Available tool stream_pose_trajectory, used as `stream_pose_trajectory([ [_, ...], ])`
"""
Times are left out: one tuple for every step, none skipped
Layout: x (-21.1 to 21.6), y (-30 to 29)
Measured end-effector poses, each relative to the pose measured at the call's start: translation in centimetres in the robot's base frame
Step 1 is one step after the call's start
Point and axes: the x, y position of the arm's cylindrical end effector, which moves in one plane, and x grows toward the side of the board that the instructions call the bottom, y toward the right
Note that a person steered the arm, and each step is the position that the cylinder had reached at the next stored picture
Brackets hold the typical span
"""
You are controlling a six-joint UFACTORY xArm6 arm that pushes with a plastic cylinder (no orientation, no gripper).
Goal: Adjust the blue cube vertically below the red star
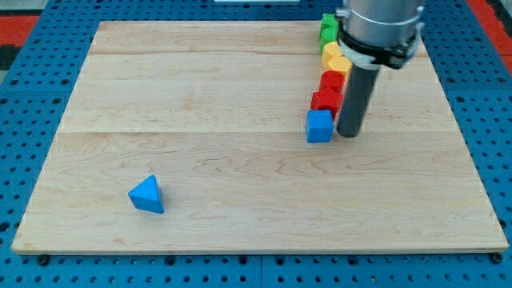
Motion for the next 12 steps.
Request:
stream_pose_trajectory([
  [2.4, -1.9],
  [1.5, -8.7],
  [0.8, -11.8],
  [0.8, -11.5],
  [0.8, -10.5],
  [-0.5, -9.9],
  [-3.0, -10.1],
  [-3.1, -9.2],
  [-1.7, -9.9],
  [-0.7, -9.6],
  [-0.7, -9.3],
  [-1.3, -9.3],
])
